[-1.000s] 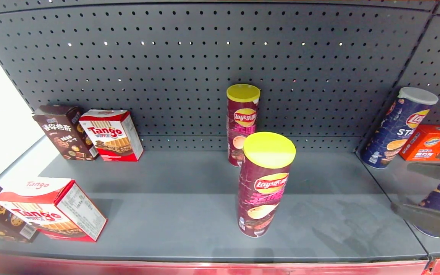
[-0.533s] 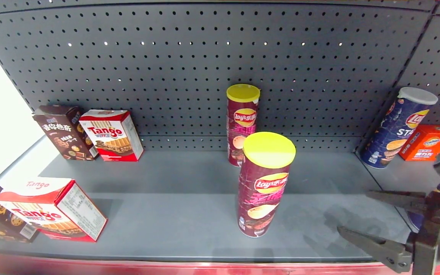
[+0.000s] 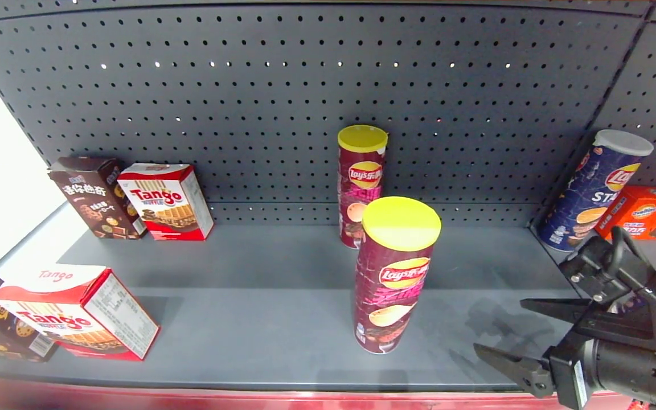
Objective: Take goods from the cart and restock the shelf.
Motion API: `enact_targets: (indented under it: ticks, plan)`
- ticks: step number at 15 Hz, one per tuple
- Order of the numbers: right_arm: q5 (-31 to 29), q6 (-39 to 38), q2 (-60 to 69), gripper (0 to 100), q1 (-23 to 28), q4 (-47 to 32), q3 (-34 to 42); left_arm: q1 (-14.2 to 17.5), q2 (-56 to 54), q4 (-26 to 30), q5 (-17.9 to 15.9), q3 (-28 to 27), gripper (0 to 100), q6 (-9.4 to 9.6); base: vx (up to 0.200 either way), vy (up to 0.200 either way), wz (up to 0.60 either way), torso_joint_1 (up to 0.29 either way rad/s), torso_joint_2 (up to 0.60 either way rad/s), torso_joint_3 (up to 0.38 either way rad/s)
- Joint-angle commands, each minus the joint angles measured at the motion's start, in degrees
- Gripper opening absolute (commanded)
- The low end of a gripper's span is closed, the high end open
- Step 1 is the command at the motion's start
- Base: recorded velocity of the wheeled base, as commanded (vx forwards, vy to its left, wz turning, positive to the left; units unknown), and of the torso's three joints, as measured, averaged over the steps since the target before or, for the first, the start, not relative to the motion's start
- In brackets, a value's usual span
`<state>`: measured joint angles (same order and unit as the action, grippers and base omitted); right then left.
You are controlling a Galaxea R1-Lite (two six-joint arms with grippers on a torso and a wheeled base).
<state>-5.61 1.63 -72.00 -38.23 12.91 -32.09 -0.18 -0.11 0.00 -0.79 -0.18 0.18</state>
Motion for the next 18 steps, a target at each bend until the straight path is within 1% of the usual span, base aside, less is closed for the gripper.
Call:
enact_targets:
  ticks: [1,3,4,5,10,18]
  plan:
    - [-0.46,0.04,-4.03,100,-0.09,0.10,-1.40,0.01,0.11,0.00,0.00,0.01,100,-0.01,0.000,0.000,0.00,0.000,0.00,0.000]
    - [-1.25,0.04,-7.98,100,-0.27,0.10,-5.00,0.01,0.11,0.00,0.00,0.01,100,-0.01,0.000,0.000,0.00,0.000,0.00,0.000]
    - [-1.34,0.04,-8.25,100,-0.27,0.10,-5.18,0.01,0.11,0.00,0.00,0.01,100,-0.09,0.000,0.000,0.00,0.000,0.00,0.000]
    - [-1.51,0.04,-10.80,100,-0.44,0.10,-7.82,0.01,0.11,0.00,0.00,0.01,100,-0.09,0.000,0.000,0.00,0.000,0.00,0.000]
    - [-1.60,0.04,-16.16,100,-0.27,0.71,-12.12,0.01,0.11,0.00,0.00,0.01,100,-0.09,0.000,0.000,0.00,0.000,0.00,0.000]
    - [-2.21,0.04,-18.88,100,-0.09,0.89,-14.14,0.01,0.11,0.00,0.00,0.01,100,-0.09,0.000,0.000,0.00,0.000,0.00,0.000]
